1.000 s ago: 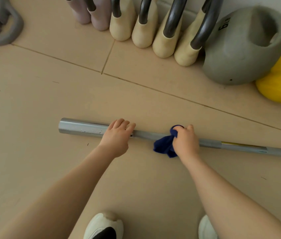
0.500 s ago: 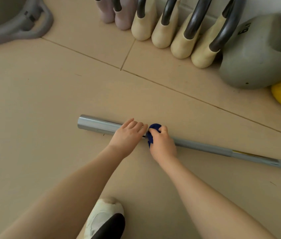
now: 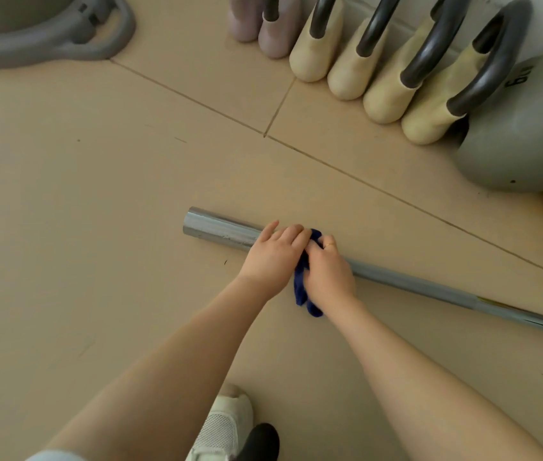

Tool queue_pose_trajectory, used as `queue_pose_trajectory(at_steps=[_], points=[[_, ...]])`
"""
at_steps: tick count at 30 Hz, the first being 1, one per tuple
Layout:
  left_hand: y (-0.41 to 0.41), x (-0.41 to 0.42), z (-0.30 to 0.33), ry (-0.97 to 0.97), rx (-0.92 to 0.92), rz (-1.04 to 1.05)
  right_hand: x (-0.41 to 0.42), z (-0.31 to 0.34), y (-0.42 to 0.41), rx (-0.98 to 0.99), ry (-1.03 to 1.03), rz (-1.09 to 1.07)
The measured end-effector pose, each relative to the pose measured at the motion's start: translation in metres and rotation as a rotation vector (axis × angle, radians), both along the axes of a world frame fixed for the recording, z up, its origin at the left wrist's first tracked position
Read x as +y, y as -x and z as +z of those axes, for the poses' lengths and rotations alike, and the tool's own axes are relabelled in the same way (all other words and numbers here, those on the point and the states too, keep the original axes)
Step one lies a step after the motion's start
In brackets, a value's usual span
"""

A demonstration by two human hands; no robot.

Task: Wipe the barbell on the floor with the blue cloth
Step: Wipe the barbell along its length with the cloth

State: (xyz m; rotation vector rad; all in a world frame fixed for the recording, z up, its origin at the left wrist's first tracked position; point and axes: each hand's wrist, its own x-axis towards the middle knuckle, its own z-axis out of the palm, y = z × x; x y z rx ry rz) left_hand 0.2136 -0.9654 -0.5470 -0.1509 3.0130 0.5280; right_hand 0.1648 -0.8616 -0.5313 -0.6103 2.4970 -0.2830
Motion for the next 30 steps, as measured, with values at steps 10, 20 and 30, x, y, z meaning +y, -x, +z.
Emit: queue_pose_trajectory(at_steps=[10,20,30], points=[[0.001,-0.007,-0.004,-0.037,0.047,0.073,-0.004,0.004,0.007,-0.004,-0.013,-0.036],[-0.046,-0.078,-0.013,-0.345,0.132,0.609,-0.039,0.025,-0.008,0.233,0.374,-0.295],[-0.059,-0.103,-0.003,-0.996,-0.052,1.105,-0.095,0.003,-0.046,0.053,0.077,0.008]])
